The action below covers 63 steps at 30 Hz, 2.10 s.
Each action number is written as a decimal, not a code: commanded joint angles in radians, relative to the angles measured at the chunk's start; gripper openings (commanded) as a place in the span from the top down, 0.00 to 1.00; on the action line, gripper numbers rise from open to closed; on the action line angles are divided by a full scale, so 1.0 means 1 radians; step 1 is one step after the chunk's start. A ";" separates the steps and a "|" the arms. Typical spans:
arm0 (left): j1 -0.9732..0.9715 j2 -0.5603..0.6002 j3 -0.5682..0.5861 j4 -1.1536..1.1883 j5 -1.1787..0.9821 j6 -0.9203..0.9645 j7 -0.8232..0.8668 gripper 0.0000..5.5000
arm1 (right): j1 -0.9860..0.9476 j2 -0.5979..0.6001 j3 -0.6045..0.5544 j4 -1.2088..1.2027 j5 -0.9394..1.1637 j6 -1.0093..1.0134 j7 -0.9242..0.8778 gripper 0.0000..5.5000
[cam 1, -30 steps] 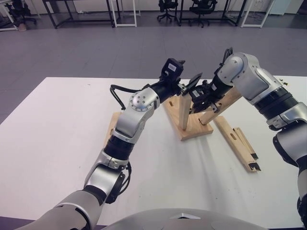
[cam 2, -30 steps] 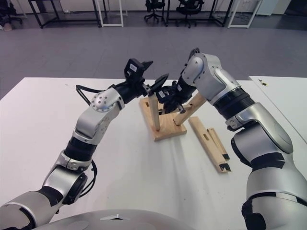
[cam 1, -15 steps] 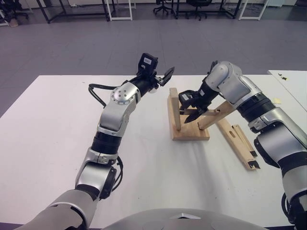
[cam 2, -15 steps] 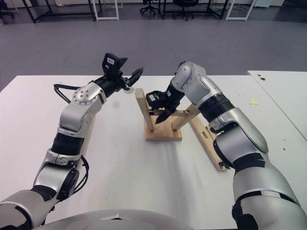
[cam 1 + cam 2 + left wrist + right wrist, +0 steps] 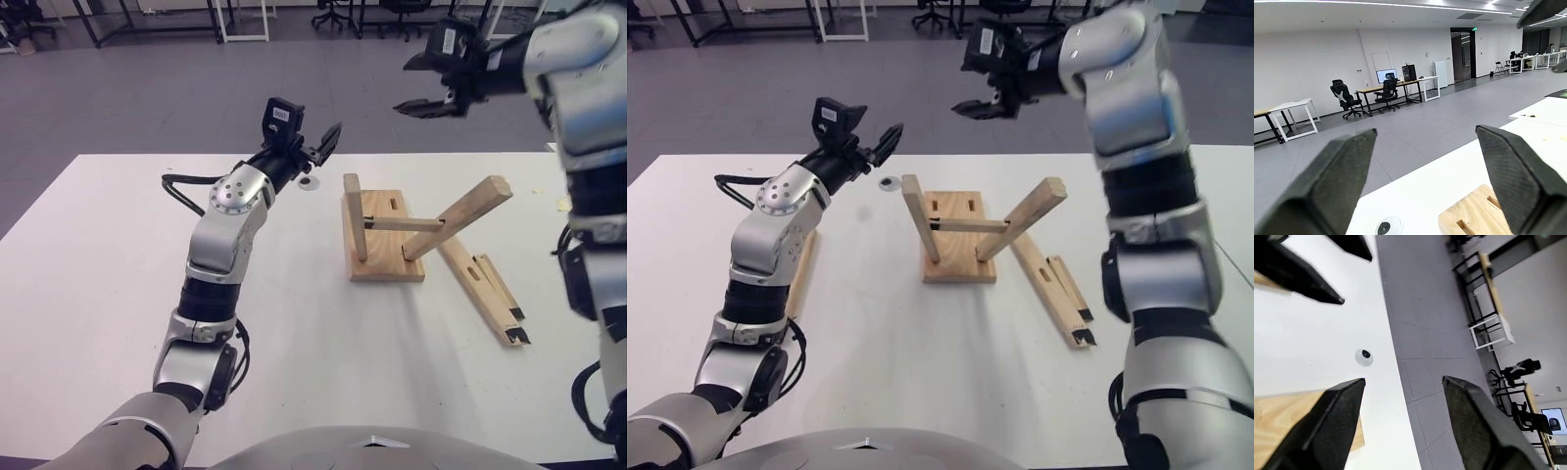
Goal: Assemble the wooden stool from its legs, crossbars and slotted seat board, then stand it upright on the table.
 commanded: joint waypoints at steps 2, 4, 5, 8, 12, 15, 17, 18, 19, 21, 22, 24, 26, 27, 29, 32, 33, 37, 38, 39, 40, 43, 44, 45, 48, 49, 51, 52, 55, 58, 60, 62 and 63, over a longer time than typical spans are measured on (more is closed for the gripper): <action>0.155 -0.104 -0.043 -0.163 0.050 0.130 0.177 0.32 | 0.522 0.388 -0.113 -0.651 -0.142 0.482 -0.466 0.47; 0.213 -0.134 -0.050 -0.196 0.068 0.146 0.236 0.32 | 0.591 0.442 -0.105 -0.693 -0.169 0.507 -0.553 0.47; 0.231 -0.142 -0.052 -0.216 0.075 0.155 0.254 0.32 | 0.629 0.470 -0.095 -0.722 -0.176 0.531 -0.592 0.47; 0.262 -0.149 -0.050 -0.279 0.085 0.187 0.278 0.32 | 0.714 0.539 -0.080 -0.828 -0.188 0.597 -0.703 0.47; 0.303 -0.151 -0.061 -0.314 0.090 0.192 0.282 0.32 | 0.688 0.616 -0.116 -0.851 -0.145 0.590 -0.775 0.47; 0.314 -0.174 -0.073 -0.317 0.083 0.184 0.284 0.32 | 0.614 0.662 -0.165 -0.777 -0.097 0.549 -0.815 0.47; 0.331 -0.189 -0.078 -0.321 0.077 0.176 0.285 0.32 | 0.643 0.717 -0.194 -0.685 -0.045 0.516 -0.834 0.47; 0.341 -0.193 -0.078 -0.324 0.077 0.173 0.285 0.32 | 0.689 0.741 -0.198 -0.615 -0.017 0.481 -0.837 0.47; 0.351 -0.198 -0.080 -0.326 0.078 0.171 0.288 0.32 | 0.768 0.728 -0.170 -0.497 -0.012 0.432 -0.839 0.47; 0.349 -0.212 -0.103 -0.310 0.081 0.168 0.285 0.32 | 0.918 0.693 -0.111 -0.303 0.005 0.329 -0.817 0.47; 0.344 -0.217 -0.113 -0.300 0.083 0.166 0.283 0.32 | 0.950 0.680 -0.090 -0.265 0.014 0.296 -0.812 0.47; 0.321 -0.239 -0.143 -0.261 0.089 0.159 0.285 0.32 | 0.927 0.676 -0.086 -0.269 0.039 0.259 -0.810 0.47; 0.288 -0.268 -0.173 -0.219 0.098 0.145 0.291 0.32 | 0.877 0.678 -0.097 -0.282 0.061 0.236 -0.818 0.47; 0.275 -0.276 -0.181 -0.205 0.100 0.135 0.292 0.32 | 0.854 0.675 -0.097 -0.289 0.069 0.223 -0.823 0.47; 0.261 -0.275 -0.181 -0.193 0.110 0.120 0.290 0.32 | 0.800 0.652 -0.098 -0.324 0.063 0.180 -0.838 0.47; 0.264 -0.248 -0.142 -0.218 0.124 0.117 0.300 0.32 | 0.702 0.615 -0.107 -0.447 0.035 0.155 -0.871 0.47; 0.272 -0.238 -0.122 -0.241 0.128 0.120 0.309 0.32 | 0.675 0.609 -0.097 -0.513 0.032 0.167 -0.874 0.47; 0.331 -0.225 -0.079 -0.337 0.133 0.138 0.331 0.32 | 0.535 0.562 -0.170 -0.716 0.099 0.240 -0.846 0.47; 0.355 -0.223 -0.078 -0.364 0.131 0.142 0.333 0.32 | 0.481 0.538 -0.223 -0.743 0.131 0.263 -0.833 0.47; 0.380 -0.223 -0.083 -0.388 0.126 0.147 0.331 0.32 | 0.422 0.500 -0.289 -0.752 0.160 0.286 -0.820 0.47; 0.404 -0.220 -0.097 -0.407 0.124 0.152 0.326 0.32 | 0.365 0.446 -0.370 -0.732 0.185 0.300 -0.810 0.47; 0.436 -0.219 -0.130 -0.424 0.118 0.157 0.320 0.32 | 0.329 0.266 -0.571 -0.547 0.191 0.288 -0.815 0.47; 0.434 -0.220 -0.134 -0.421 0.116 0.157 0.320 0.32 | 0.355 0.217 -0.602 -0.479 0.175 0.265 -0.823 0.47; 0.428 -0.221 -0.139 -0.410 0.116 0.155 0.318 0.32 | 0.398 0.187 -0.621 -0.421 0.165 0.266 -0.827 0.47; 0.399 -0.234 -0.157 -0.330 0.123 0.132 0.320 0.32 | 0.598 0.203 -0.560 -0.354 0.162 0.313 -0.815 0.47; 0.392 -0.236 -0.159 -0.314 0.124 0.133 0.323 0.32 | 0.670 0.217 -0.504 -0.371 0.173 0.312 -0.792 0.47; 0.394 -0.244 -0.158 -0.317 0.116 0.157 0.331 0.32 | 0.762 0.240 -0.420 -0.429 0.193 0.304 -0.767 0.47; 0.400 -0.249 -0.168 -0.335 0.112 0.178 0.334 0.32 | 0.781 0.254 -0.397 -0.474 0.205 0.320 -0.768 0.47; 0.398 -0.252 -0.218 -0.397 0.116 0.227 0.341 0.32 | 0.780 0.258 -0.341 -0.579 0.214 0.360 -0.784 0.47; 0.369 -0.244 -0.252 -0.429 0.134 0.266 0.346 0.32 | 0.766 0.226 -0.261 -0.645 0.188 0.385 -0.794 0.47; 0.358 -0.241 -0.264 -0.420 0.153 0.271 0.346 0.32 | 0.778 0.208 -0.175 -0.683 0.160 0.390 -0.797 0.47; 0.346 -0.234 -0.277 -0.410 0.175 0.271 0.335 0.32 | 0.782 0.194 -0.103 -0.716 0.140 0.410 -0.798 0.47; 0.339 -0.226 -0.288 -0.409 0.188 0.270 0.326 0.32 | 0.783 0.192 -0.081 -0.725 0.133 0.429 -0.800 0.47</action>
